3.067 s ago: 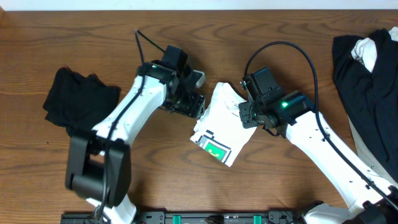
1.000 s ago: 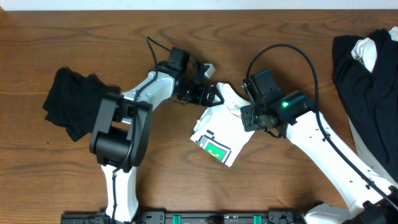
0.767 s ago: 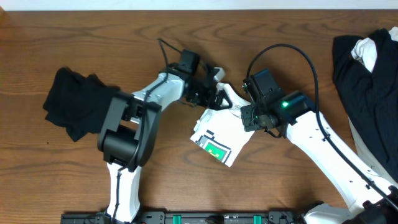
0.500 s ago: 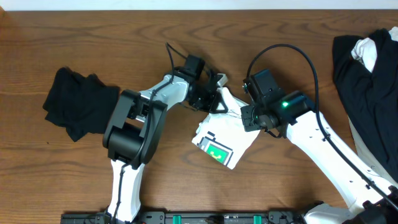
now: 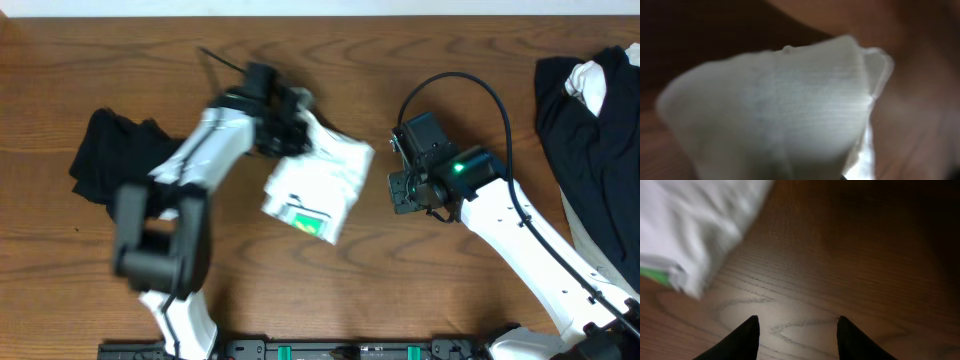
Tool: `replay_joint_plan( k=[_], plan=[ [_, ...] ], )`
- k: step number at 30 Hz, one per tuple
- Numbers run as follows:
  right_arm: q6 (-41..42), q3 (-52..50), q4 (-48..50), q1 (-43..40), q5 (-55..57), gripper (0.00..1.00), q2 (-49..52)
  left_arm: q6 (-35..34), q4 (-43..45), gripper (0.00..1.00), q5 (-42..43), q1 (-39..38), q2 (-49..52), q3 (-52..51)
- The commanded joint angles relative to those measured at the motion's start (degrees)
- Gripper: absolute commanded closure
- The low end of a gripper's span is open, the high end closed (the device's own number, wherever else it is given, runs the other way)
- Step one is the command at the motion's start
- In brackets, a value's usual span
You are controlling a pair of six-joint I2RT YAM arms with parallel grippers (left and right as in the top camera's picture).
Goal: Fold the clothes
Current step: 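Carry the folded white shirt left onto the black garment with left gripper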
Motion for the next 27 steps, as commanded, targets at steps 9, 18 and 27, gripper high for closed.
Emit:
replay_joint_plan(
  k=[9,18,27],
  plan=[
    [0.8,0.0,-1.2,-0.4,0.2,0.52,0.3,2.3,-1.1,0.94,-21.4,17.0,-11.0,0.3],
    [0.9,0.0,-1.4,-0.4,0.5,0.51,0.3,1.1,-0.1,0.94,-21.9,27.8,-11.0,0.3],
    [0.9,0.0,-1.0,-0.4,0.9,0.51,0.3,-0.3,0.6,0.94,-20.7,33.4,-11.0,0.3]
  ],
)
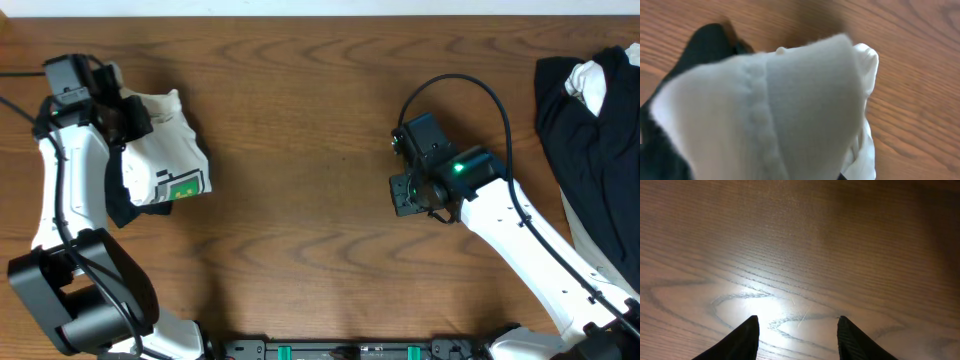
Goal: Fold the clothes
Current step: 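Carry the folded white shirt left onto the black garment with left gripper, then release the white shirt and withdraw the left gripper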
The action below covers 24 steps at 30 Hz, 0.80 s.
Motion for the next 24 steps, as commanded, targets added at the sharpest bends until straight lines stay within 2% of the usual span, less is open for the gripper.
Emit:
replay_joint_plan(
  k=[1,18,21,22,24],
  plan=[
    [0.9,0.0,0.1,-0.4,0.6,0.51,0.3,-1.8,0.5,0.94,0.1,1.4,0.0,0.3],
    [0.9,0.0,0.2,-0.4,0.9,0.5,0.3,-6.9,1.6,0.92,0.3,9.7,0.0,0.3],
    [0.9,0.0,0.2,-0.4,0.9,0.5,0.3,-6.9,1.8,0.83,0.3,10.4,0.0,0.3],
    [0.9,0.0,0.2,-0.4,0.9,0.5,0.3,-6.9,1.8,0.74,0.3,10.6,0.0,0.2],
    [0.9,0.0,0.2,-0.4,0.9,0.5,0.3,-6.9,1.8,0.65,0.3,10.9,0.0,0.1]
  ],
)
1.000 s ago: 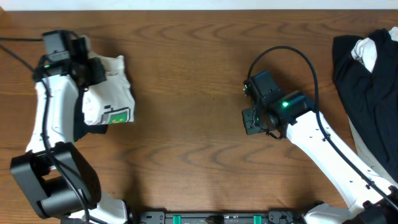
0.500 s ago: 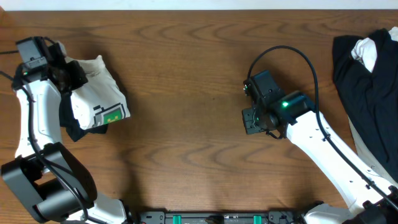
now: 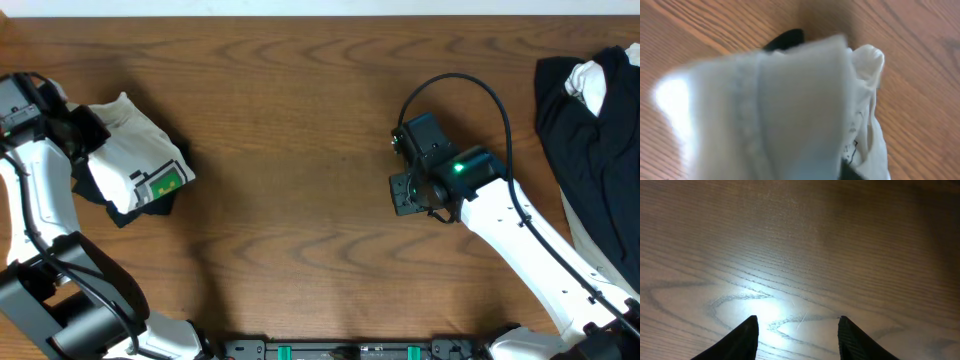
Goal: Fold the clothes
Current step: 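Release the white shirt and withdraw the left gripper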
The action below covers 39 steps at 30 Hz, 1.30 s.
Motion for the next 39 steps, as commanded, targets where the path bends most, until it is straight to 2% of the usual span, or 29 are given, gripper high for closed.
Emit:
replay_joint_plan(
  k=[1,2,5,6,9,14,15,17,18,20,22,23,26,28,30,34,35,39],
  plan=[
    [0.9,0.0,0.0,-0.4,0.6,0.5,0.3,-0.5,0.4,0.6,-0.3,0.7,0.1,0.1],
    [0.9,0.0,0.0,-0.4,0.6,0.5,0.3,-0.5,0.3,0.55,-0.3,0.9,0.1,0.0],
    [0.9,0.0,0.0,-0.4,0.6,0.5,0.3,-0.5,0.0,0.22,-0.3,1.3,0.1,-0.2],
    [0.9,0.0,-0.1,-0.4,0.6,0.5,0.3,-0.9,-0.3,0.17,-0.3,1.4,0.1,-0.2],
    [0.9,0.0,-0.1,-0.4,0.6,0.5,0.3,-4.2,-0.7,0.16,-0.4,1.7,0.1,-0.2],
    [1.1,0.0,-0.1,-0.4,0.6,0.5,0.3,-5.6,-1.2,0.18,0.1,1.7,0.1,-0.2],
    [1.1,0.0,-0.1,-0.4,0.6,0.5,0.3,-5.6,-1.4,0.26,1.3,1.7,0.1,-0.2],
    [1.1,0.0,0.0,-0.4,0.6,0.49,0.3,-5.6,-2.4,0.5,5.0,1.7,0.1,-0.2],
    [1.1,0.0,0.0,-0.4,0.6,0.5,0.3,-5.6,-2.9,0.58,7.1,1.7,0.1,-0.2],
    [1.3,0.0,0.0,-0.4,0.6,0.5,0.3,-5.6,-3.7,0.63,13.6,1.6,0.1,-0.2],
    [1.3,0.0,0.0,-0.4,0.6,0.49,0.3,-5.6,-4.0,0.63,19.6,1.3,0.1,-0.2],
    [1.3,0.0,0.0,-0.4,0.7,0.5,0.3,-5.6,-4.0,0.59,22.6,1.0,0.1,-0.2],
    [1.9,0.0,0.1,-0.4,0.7,0.49,0.3,-5.2,-4.9,0.32,26.7,-0.6,0.1,-0.2],
    [3.3,0.0,0.3,-0.4,0.7,0.45,0.3,-4.0,-6.5,0.21,26.6,-3.1,0.1,-0.2],
    [5.3,0.0,0.9,-0.4,0.6,0.38,0.3,-2.2,-8.0,0.16,26.0,-6.2,0.1,-0.2],
    [9.0,0.0,2.4,-0.4,0.3,0.05,0.3,-0.9,-10.5,0.13,20.2,-15.2,0.1,-0.2],
    [9.0,0.0,3.1,-0.4,-0.5,0.01,0.3,-0.2,-11.2,0.12,18.1,-18.0,0.1,-0.2],
    [8.9,0.0,5.5,-0.4,-2.0,0.01,0.3,0.3,-13.9,0.09,9.8,-28.4,0.1,-0.2]
  ],
)
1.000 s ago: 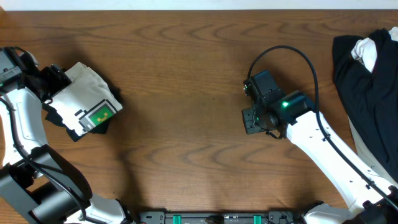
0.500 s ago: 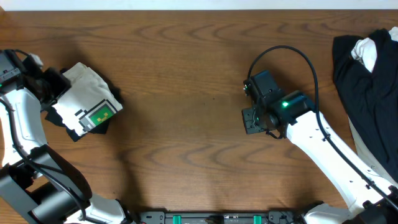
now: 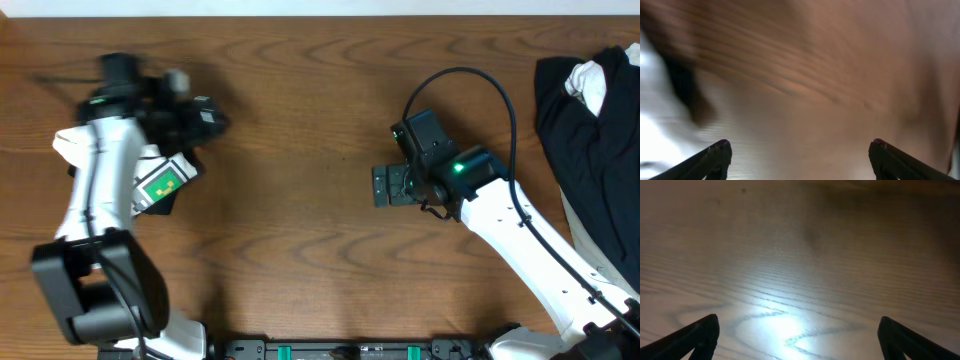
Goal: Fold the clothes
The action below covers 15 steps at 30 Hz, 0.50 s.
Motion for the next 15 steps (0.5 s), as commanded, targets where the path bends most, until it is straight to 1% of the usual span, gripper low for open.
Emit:
replay_joint_plan(
  k=[1,5,8,11,15],
  plan=[
    [1.7,0.0,1.2,-0.6,-0.9,0.01,0.3,1.8,-2.0,0.08,-9.3,-7.9,0.1,-0.2],
    [-0.2,0.0,3.7,-2.8,-0.9,0.01,0.3,1.8,-4.7,0.02,-14.4,-15.9,0.1,-0.2],
    [-2.2,0.1,6.4,-5.4,-0.2,0.01,0.3,1.7,-4.9,0.02,-16.2,-20.0,0.1,-0.2],
    [-2.3,0.1,8.1,-7.5,4.3,0.01,0.3,1.8,-5.1,0.02,-16.2,-22.4,0.1,-0.2],
    [-9.0,0.1,7.2,-9.3,3.3,0.01,0.2,1.8,-6.6,0.02,-16.2,-23.3,0.0,-0.1]
  ],
)
